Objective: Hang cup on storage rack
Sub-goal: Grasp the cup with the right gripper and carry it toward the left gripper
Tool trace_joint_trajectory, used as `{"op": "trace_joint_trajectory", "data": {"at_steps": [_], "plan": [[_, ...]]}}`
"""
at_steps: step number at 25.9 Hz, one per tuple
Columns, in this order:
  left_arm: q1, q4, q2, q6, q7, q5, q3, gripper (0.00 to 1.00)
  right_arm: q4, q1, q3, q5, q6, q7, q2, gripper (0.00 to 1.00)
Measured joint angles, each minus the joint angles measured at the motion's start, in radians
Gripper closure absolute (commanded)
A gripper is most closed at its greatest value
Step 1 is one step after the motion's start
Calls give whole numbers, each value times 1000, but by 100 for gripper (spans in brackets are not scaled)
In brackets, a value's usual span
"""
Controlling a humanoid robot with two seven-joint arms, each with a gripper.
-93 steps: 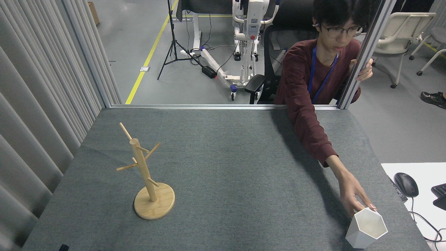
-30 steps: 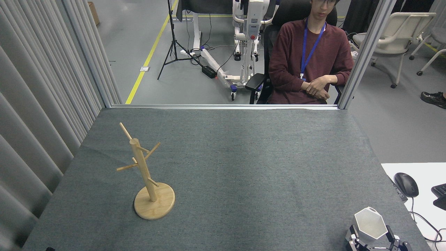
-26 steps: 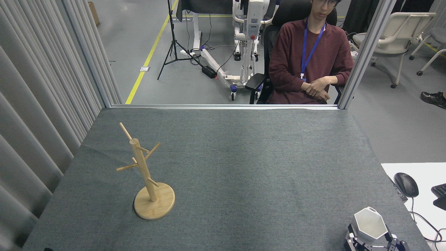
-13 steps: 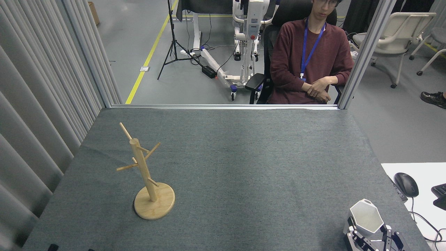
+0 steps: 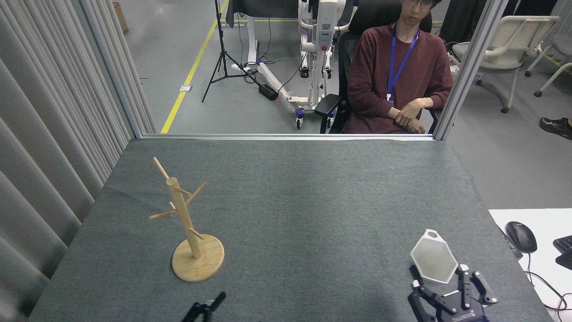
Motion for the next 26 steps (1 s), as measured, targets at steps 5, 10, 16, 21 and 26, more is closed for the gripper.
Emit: {"op": "trace_joint_trajectory", "data": {"at_steps": [5,10,16,21,26], "plan": [[-84,74,-37,86,-8,-188,-142,0,-37,12,102,85,9,4,90,46],[-126,106,-50,123,-32,-242,-194,0,-48,16,227,160,52,7,164,46],[-147,111,-58,129,-46,-247,-206,0,-45,12,374,223,115,7,198,46],[-154,109,-59,117,-54,-226,-206,0,-41,12,462,244,149,8,202,46],[-168,109,-61,105,-100,-173,-201,0,-40,21,498,251,162,10,199,46]]}}
